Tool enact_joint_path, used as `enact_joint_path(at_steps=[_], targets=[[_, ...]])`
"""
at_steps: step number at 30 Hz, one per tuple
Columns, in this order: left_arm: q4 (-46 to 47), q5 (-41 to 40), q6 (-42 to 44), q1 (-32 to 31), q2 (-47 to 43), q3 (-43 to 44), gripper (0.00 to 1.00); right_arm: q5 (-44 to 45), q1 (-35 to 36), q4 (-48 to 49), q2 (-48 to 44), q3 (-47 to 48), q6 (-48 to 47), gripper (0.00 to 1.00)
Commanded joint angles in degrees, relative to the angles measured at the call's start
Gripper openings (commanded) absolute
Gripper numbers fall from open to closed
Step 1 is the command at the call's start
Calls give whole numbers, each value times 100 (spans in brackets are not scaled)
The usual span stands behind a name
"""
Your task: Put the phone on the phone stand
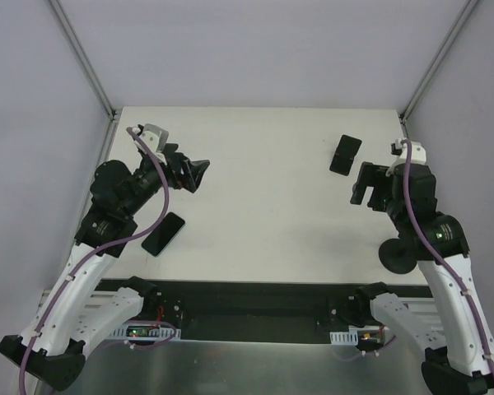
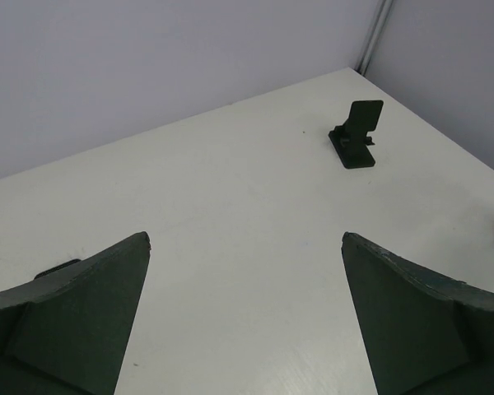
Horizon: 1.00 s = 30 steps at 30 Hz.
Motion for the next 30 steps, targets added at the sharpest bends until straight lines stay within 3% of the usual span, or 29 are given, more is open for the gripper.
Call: enact_joint_path(at_steps=[1, 7, 12, 17, 20, 24, 25, 30], targets=[[213, -175, 59, -114, 97, 15, 99, -340, -23, 122, 378, -5, 211, 96], [222, -236, 41, -193, 115, -20, 99, 852, -189, -299, 624, -189, 1027, 96], [213, -254, 15, -228, 141, -29, 99, 766, -1559, -941, 607, -418, 1599, 96], [213, -280, 23, -281, 141, -29, 99, 1241, -2682, -1091, 63, -804, 1775, 96], [213, -298, 32, -325, 80, -20, 99, 724, -3587, -942, -166, -1059, 1626, 97], [204, -263, 24, -351, 27, -11, 99, 626, -3705, -872, -140, -1323, 1749, 98], [204, -272, 23, -360, 9, -20, 99, 625, -3732, -810, -123, -1393, 1758, 89], [204, -333, 41, -387, 0, -29, 99, 354, -3785, -397, -114, -1929, 1801, 69]])
